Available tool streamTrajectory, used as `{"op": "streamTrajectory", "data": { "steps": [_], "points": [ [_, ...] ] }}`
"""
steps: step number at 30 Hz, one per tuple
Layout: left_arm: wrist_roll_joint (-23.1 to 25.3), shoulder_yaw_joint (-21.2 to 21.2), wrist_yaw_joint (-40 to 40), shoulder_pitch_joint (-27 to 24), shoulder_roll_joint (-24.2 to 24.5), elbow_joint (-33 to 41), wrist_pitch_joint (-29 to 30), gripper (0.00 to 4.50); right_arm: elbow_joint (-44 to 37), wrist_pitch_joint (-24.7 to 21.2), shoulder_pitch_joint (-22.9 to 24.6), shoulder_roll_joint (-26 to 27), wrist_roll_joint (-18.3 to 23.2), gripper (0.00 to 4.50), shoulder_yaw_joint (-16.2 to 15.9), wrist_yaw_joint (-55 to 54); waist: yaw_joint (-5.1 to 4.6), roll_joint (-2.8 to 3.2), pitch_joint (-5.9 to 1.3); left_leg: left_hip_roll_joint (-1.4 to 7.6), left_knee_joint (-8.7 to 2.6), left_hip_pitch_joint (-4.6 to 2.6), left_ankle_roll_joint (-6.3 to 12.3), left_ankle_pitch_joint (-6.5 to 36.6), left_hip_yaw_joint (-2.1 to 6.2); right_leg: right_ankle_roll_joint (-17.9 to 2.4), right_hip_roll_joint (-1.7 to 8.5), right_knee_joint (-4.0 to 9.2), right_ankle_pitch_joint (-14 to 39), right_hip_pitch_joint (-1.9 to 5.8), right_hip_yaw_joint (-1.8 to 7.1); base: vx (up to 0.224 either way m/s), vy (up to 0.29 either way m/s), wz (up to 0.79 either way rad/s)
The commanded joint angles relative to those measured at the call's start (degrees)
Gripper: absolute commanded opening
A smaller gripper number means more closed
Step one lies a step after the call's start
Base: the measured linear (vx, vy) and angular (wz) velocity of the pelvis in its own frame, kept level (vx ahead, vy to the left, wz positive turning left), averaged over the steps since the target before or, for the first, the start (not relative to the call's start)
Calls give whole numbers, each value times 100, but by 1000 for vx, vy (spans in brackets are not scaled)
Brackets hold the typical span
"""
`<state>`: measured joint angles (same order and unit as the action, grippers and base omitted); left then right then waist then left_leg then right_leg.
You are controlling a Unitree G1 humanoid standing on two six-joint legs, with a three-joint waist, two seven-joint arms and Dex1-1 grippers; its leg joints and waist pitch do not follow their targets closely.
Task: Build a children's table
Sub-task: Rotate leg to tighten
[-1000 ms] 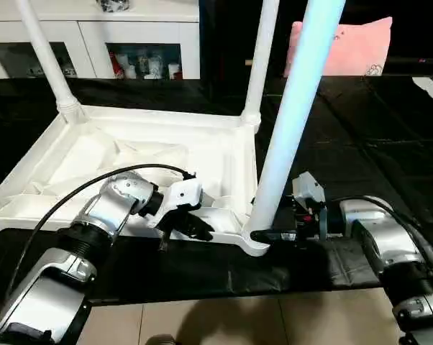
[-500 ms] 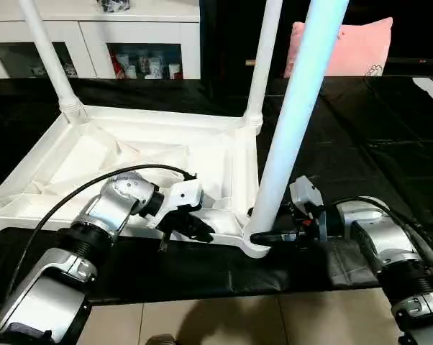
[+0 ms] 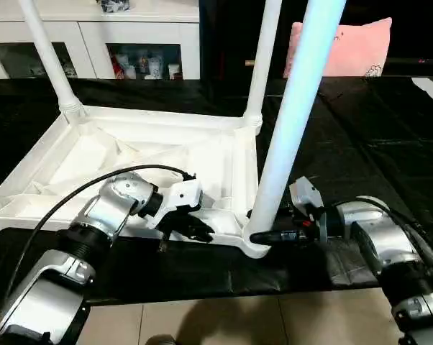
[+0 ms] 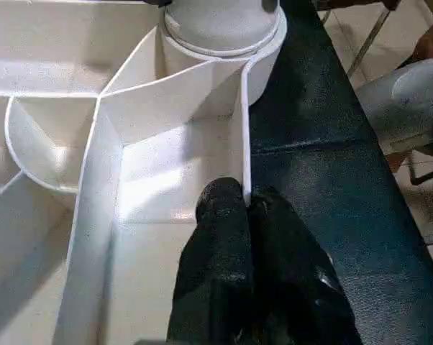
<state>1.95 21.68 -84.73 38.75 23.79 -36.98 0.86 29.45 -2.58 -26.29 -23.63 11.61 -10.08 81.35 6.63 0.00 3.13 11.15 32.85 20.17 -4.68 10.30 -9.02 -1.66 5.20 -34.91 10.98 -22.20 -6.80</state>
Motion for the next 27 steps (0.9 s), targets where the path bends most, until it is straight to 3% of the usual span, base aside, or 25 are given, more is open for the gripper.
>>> {"op": "streamTrajectory", "data": {
  "steps": [1, 3, 4, 7, 11, 12, 13, 14, 17, 22, 23, 27],
  "points": [
    [-33, 152, -122, -44, -89, 193, 44, 0, -42, -179, 105, 45, 19, 198, -86, -77, -12, -20, -394, 238, -313, 13, 489, 870, -12, -1262, 385, 418, 1027, 330, 353, 0, 0, 0],
    [-33, 75, 111, -43, -158, 165, 228, 0, 73, -303, 104, 159, -138, 198, -79, -526, -20, -6, -377, 241, -329, 18, 419, 912, -3, -1232, 384, 426, 1157, 322, 350, 0, 0, 0],
    [-46, -79, 557, -25, -309, 136, 594, 0, 371, -388, 60, 456, -436, 198, -9, -1518, -42, 30, -374, 236, -340, 16, 336, 1021, -1, -1178, 390, 435, 1366, 314, 352, 0, 0, 0],
    [-55, -299, 1201, 64, -562, 36, 918, 0, 588, -539, -22, 788, -534, 198, 117, -2320, -130, 2, -332, 204, -377, -16, 49, 1431, 28, -903, 409, 542, 2293, 310, 328, 0, 0, 0],
    [-14, -640, 2506, 324, -1138, -211, 1500, 0, 974, -1099, -342, 1590, -354, 197, 470, -3661, -244, 8, -328, 212, -388, -9, 3, 1610, 52, -851, 396, 560, 2378, 289, 329, 0, 0, 0],
    [-11, -659, 2592, 346, -1182, -226, 1546, 0, 1007, -1142, -372, 1659, -338, 197, 495, -3767, -266, 17, -329, 200, -376, -52, -11, 1731, 51, -850, 396, 590, 2472, 255, 319, 0, 0, 0],
    [19, -832, 3377, 569, -1544, -438, 1753, 0, 1258, -1383, -605, 2161, -266, 197, 618, -4453, -300, 4, -322, 177, -360, -40, 4, 1731, 35, -846, 387, 592, 2480, 247, 330, 0, 0, 0],
    [18, -891, 3614, 647, -1662, -520, 1795, 0, 1324, -1389, -671, 2303, -299, 197, 612, -4616, -314, 13, -321, 176, -353, -51, -15, 1760, 43, -830, 392, 602, 2571, 236, 318, 0, 0, 0],
    [15, -1033, 4035, 788, -1905, -654, 1848, 0, 1509, -1286, -848, 2555, -508, 197, 525, -4964, -310, 24, -328, 169, -347, -49, 46, 1700, 28, -793, 388, 627, 2481, 227, 329, 0, 0, 0],
    [169, -957, 4077, 779, -1931, -636, 1789, 0, 1749, -1126, -1117, 2678, -538, 197, 715, -5337, -307, 29, -343, 181, -366, -13, 111, 1639, 33, -844, 386, 591, 2108, 260, 339, 0, 0, 0],
    [182, -944, 4062, 758, -1909, -614, 1796, 0, 1739, -1088, -1120, 2668, -539, 253, 740, -5329, -306, 31, -346, 186, -368, -12, 118, 1607, 35, -868, 384, 576, 2020, 264, 344, 0, 0, 0],
    [249, -871, 3866, 645, -1710, -584, 1650, 0, 1463, -1043, -917, 2482, -474, 285, 873, -5131, -293, 1, -359, 185, -364, -1, 218, 1380, 7, -998, 386, 539, 1624, 288, 358, 0, 0, 0]
  ]
}}
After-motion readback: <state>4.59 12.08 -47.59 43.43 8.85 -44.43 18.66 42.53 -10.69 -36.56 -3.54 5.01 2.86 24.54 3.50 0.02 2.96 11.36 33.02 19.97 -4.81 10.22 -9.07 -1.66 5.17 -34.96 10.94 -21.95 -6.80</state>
